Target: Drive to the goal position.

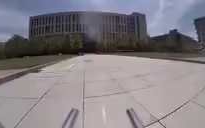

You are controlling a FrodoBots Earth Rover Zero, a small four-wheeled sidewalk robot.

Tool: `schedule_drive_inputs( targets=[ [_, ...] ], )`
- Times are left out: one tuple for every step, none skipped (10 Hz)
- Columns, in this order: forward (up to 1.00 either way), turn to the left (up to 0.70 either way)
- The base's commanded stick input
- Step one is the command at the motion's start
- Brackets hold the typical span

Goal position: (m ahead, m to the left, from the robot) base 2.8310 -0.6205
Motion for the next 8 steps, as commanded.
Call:
schedule_drive_inputs(
  targets=[
    [0.5, 0.0],
    [0.5, 0.0],
    [0.5, 0.0],
    [0.5, 0.0],
    [0.5, 0.0],
    [0.5, 0.0],
    [0.5, 0.0],
    [0.5, 0.0]
  ],
)
